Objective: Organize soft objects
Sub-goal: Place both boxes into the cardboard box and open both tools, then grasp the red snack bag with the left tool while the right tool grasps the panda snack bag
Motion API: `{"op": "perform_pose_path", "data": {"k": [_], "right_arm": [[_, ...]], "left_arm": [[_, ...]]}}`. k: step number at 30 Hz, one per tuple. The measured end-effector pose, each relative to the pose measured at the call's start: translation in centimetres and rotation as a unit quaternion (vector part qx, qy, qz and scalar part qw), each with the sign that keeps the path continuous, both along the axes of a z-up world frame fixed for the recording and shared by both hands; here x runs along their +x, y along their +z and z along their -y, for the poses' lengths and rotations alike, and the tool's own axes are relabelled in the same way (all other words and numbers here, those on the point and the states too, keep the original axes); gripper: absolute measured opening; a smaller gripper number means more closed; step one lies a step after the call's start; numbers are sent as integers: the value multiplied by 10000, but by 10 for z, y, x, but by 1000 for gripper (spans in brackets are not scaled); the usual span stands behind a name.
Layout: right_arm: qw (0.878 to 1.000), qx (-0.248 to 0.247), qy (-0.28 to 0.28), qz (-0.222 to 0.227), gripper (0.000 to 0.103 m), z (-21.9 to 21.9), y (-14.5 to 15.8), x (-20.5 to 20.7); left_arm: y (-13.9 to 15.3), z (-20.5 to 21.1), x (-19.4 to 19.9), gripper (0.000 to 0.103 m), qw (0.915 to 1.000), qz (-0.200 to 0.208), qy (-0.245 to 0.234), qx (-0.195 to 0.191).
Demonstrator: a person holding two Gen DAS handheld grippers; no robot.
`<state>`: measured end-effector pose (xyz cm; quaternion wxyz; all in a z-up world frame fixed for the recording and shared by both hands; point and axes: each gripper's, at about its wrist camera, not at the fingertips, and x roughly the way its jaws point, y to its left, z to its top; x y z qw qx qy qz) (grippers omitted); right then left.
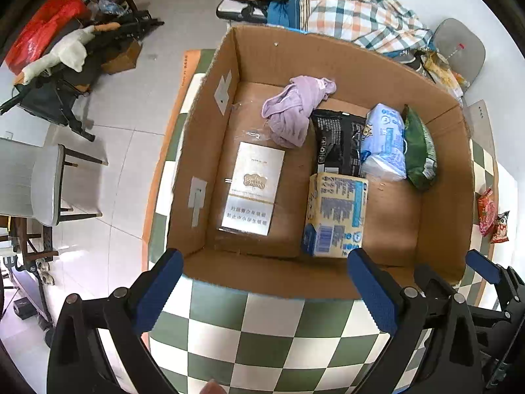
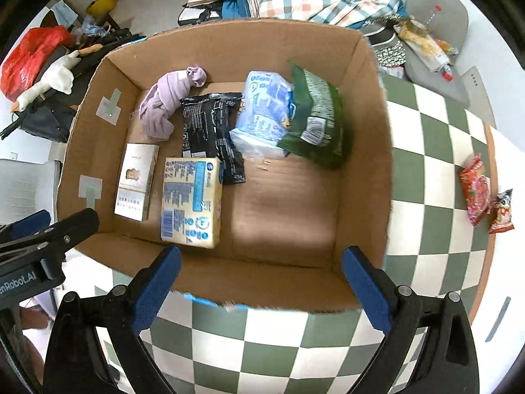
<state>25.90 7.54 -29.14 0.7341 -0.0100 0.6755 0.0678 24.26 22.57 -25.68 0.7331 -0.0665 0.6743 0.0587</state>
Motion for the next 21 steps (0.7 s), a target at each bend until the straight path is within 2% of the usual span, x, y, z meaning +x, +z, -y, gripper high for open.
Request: {"op": "perform_pose_path", "data": {"k": [8,13,21], "right_arm": [[9996,10,-72,282,100,19,22,-30],[9985,148,-182,492,100,35,46,-50],[9947,458,-197,901,100,55,102,-84]], "left_arm": [[31,17,-27,102,9982,456,-175,353],[56,28,-47,102,9965,717,-274,323],[102,47,-73,102,9932,1077,-399,179]]}}
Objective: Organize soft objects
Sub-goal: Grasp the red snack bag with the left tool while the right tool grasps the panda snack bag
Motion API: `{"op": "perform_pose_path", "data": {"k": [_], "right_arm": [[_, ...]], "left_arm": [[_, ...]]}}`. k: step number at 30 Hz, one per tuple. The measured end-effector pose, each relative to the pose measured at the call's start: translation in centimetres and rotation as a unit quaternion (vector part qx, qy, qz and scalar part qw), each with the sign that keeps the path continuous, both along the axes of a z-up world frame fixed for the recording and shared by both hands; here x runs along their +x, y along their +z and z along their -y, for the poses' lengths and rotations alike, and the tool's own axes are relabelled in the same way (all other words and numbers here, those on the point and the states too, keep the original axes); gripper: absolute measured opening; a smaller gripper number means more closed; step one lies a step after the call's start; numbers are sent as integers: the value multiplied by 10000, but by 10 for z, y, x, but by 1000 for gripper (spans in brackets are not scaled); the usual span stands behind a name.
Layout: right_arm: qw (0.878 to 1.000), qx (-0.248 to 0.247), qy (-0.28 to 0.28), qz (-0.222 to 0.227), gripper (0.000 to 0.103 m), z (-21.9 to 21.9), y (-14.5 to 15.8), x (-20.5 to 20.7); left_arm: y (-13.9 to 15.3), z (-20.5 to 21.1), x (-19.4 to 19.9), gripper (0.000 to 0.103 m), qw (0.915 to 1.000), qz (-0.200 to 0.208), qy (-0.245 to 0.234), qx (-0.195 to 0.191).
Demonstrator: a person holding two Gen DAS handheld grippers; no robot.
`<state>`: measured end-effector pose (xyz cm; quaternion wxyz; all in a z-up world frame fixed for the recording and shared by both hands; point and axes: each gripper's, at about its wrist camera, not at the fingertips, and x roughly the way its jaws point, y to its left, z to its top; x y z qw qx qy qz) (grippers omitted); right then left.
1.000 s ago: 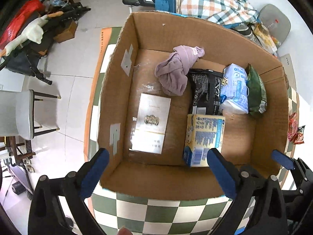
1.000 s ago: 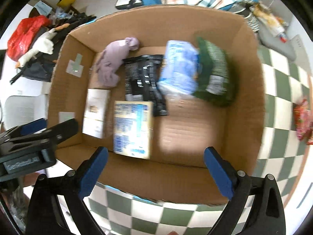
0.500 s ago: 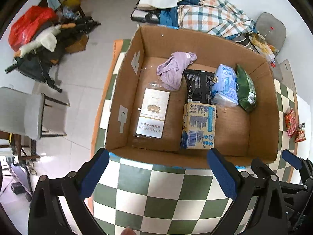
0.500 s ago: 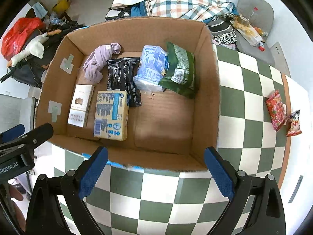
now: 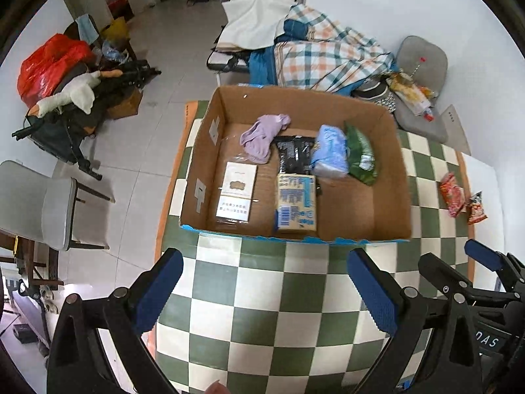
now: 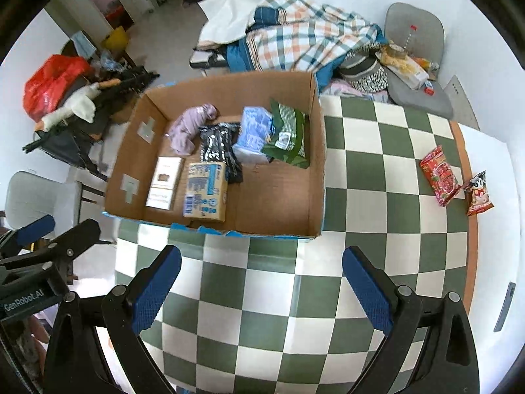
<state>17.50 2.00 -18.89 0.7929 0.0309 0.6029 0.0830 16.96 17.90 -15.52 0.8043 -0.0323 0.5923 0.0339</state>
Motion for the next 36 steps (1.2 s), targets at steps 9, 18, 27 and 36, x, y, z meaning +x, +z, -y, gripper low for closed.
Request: {"op": "perform_pose_path", "data": {"k": [9,18,27,36], "right_arm": [[9981,518,-302,167,100,47,33,-9],[9857,534,-1591,142,100,198,33,10],[9726,-386,-2285,-168,100,360,-4,51],[9697,-844,-2195,-660,100,454,-69,96]], "left_arm": [[35,57,18,102,9989,265,-350,-160],[16,186,77,102,9942,-63,-871,-627],[-73,328,147,102,9779,-1148,-1207,-1260],[-156,418,191,102,9644,-1889,-1411,-1200]]}}
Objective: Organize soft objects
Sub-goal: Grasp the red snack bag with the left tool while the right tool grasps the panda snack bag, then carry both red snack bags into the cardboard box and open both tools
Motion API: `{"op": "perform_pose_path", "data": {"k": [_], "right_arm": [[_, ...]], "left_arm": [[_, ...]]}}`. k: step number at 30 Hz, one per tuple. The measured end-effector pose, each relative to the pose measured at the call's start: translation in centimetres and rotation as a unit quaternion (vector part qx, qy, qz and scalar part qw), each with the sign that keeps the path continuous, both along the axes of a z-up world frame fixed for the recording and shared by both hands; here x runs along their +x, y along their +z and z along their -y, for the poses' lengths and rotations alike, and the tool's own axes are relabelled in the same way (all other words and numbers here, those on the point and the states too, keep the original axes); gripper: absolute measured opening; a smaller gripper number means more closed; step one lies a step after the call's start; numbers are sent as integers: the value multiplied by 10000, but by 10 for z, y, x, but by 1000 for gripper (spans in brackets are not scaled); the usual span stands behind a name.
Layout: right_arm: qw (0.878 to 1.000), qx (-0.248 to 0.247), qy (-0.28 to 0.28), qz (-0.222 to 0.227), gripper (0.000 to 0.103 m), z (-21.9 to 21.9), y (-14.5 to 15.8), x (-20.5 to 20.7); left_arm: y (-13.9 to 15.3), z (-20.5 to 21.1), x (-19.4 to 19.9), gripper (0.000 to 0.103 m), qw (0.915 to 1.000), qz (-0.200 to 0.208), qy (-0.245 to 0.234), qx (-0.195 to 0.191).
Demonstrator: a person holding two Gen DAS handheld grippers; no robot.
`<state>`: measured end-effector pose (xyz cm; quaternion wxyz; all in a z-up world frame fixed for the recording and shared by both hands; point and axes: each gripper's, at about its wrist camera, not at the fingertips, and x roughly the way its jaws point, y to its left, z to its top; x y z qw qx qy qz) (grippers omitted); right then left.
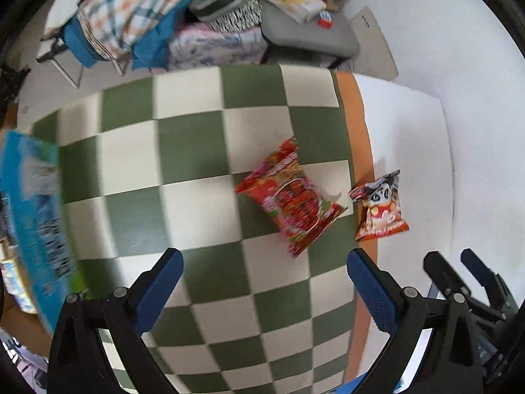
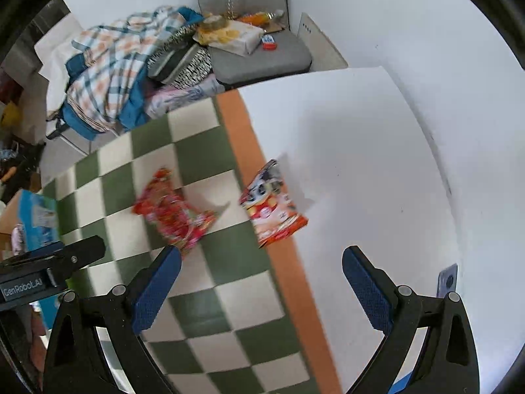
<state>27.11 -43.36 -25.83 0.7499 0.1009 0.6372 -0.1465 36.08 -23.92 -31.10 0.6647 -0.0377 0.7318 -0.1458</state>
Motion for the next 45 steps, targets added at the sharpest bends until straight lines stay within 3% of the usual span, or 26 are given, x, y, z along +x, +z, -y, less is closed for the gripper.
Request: {"op": "perform_pose_path", "data": {"k": [3,8,13,19,22,24,28,30,31,32,41,45], "right_arm": [[9999,30,24,-162,100,13,-27,15],[9987,190,155,-441,100,26,-69,33],[9962,292,351,-745,100,25,-105,43],[9928,220,563,-1032,100,22,-136,55],[9917,261,572,-1123,100,22,-151,61],[9910,291,563,-1176,100,23,-157,64],[9903,401,486,-1242,87,23,-169,66],[9896,438,462,-1292,72,23,-176,67],[9891,478,456,-1315,59,21,-180,69],[9887,512,431,-1344,55,21,-182,68],[9911,739,306,-1065,51,6,-165,64],[9909,1040,303,-801,51,-12,-142,61]], "left_arm": [[-29,12,13,102,9990,-417,130,-120],[-84,16,30,102,9871,-1291,804,-499],[-112,26,35,102,9841,-1531,854,-286],[-110,40,33,100,9891,-1303,681,42],[-104,45,31,83,9923,-1068,546,293],[-99,53,29,66,9944,-908,365,407],[-95,54,29,55,9954,-776,273,500],[-95,54,27,50,9958,-754,245,467],[-94,55,26,50,9959,-748,244,449],[-94,54,24,48,9960,-739,246,429],[-76,42,1,44,9978,-524,164,383],[-44,24,-14,44,9994,-291,153,89]]}}
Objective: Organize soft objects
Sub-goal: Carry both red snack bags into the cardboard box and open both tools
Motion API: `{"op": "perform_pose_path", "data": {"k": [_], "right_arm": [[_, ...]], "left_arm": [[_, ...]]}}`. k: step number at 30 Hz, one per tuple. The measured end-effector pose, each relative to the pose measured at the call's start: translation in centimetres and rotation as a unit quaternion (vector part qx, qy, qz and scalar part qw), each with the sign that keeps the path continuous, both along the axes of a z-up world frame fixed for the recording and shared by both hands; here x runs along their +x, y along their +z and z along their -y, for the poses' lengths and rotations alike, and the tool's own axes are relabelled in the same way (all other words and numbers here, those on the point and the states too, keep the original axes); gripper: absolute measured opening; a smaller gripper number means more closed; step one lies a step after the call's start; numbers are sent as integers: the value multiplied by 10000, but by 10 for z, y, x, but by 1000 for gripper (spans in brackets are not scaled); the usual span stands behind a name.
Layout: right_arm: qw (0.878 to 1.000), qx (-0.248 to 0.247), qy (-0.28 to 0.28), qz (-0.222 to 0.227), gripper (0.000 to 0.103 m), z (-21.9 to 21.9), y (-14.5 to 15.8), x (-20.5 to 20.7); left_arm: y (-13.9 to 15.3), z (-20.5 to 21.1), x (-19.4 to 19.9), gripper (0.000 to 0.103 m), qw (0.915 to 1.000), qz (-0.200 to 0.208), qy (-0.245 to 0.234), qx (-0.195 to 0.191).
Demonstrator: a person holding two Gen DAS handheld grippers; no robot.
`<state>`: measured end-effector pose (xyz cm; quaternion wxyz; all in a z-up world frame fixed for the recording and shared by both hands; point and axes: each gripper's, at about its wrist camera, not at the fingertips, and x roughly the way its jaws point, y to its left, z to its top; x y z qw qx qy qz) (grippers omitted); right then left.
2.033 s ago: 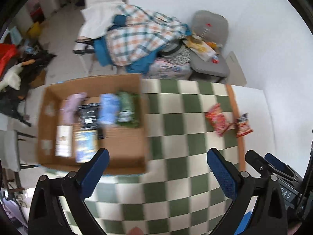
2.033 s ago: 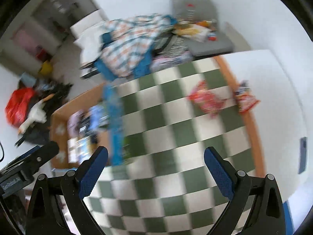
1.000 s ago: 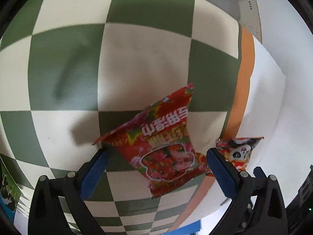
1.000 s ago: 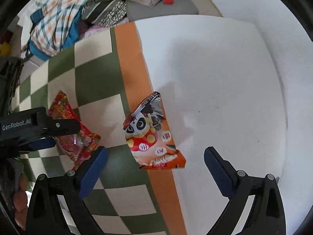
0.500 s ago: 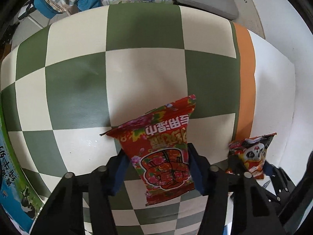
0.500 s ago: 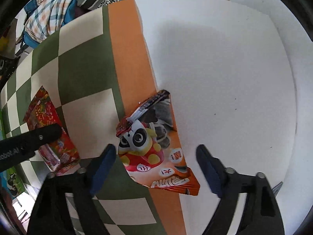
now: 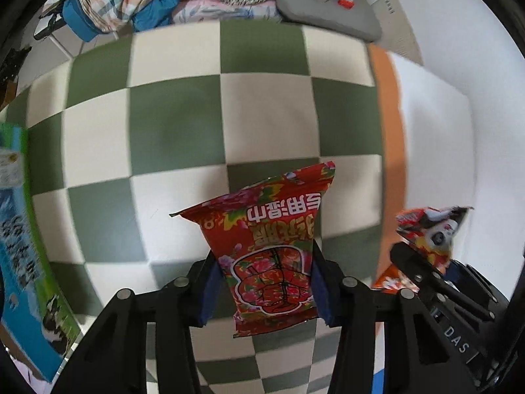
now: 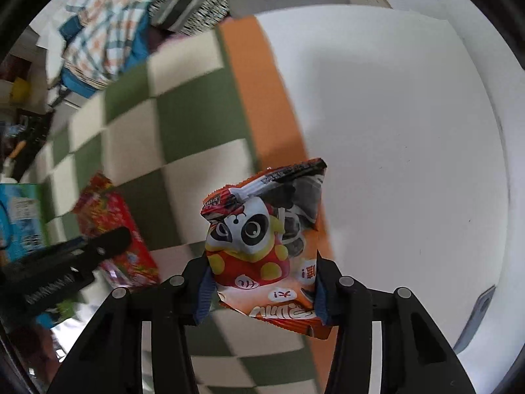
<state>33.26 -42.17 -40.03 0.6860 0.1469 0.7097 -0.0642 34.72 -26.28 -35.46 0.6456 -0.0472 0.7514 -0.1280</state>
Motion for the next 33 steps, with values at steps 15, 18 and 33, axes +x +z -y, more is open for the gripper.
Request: {"op": "perform_pose_path", "data": {"k": [15,18,33], "right_arm": [[9832,1388,632,1004,50,-196,128,-57],[9768,1606,991,1014,50,-256,140,-70],[9718,1242,1844,783,50,-402,140,-57]], "left_arm": [[155,-228,-51,44,9907,1281,392,-227],[156,-282,-60,44,9897,1271,657,-57],[102,-365,-37,44,9933,770,863,-74]]}}
